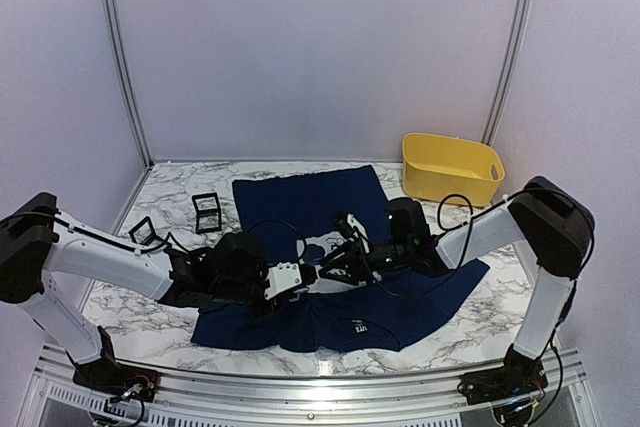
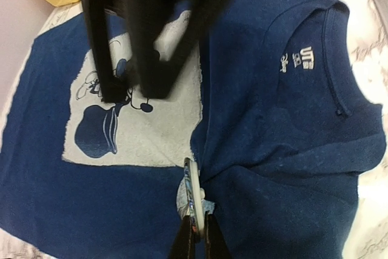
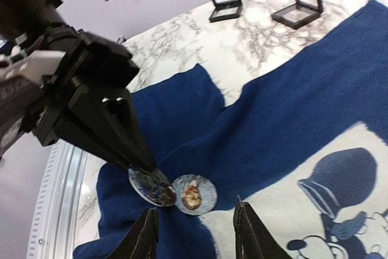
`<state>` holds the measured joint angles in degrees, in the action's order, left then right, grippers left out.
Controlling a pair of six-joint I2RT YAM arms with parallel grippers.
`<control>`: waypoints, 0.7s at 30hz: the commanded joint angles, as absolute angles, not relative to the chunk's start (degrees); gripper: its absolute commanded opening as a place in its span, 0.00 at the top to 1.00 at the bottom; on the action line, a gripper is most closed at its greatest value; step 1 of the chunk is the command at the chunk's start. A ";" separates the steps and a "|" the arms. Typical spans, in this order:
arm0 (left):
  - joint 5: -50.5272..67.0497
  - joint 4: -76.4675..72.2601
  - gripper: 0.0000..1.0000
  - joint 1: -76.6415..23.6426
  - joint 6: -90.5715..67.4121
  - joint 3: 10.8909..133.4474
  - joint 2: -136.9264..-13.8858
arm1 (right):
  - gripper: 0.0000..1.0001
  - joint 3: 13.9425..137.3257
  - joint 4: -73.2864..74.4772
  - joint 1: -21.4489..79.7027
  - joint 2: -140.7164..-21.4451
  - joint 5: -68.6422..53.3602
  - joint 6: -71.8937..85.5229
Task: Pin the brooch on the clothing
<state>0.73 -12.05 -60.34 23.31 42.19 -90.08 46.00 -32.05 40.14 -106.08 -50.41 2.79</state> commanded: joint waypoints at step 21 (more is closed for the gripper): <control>-10.83 -4.19 0.01 -69.03 29.46 41.97 -81.00 | 0.60 51.24 -12.65 34.48 -93.93 -14.54 -2.40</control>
<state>-12.71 -4.27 -70.89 33.89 42.13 -87.29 46.48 -19.88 37.10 -93.17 -25.08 -3.27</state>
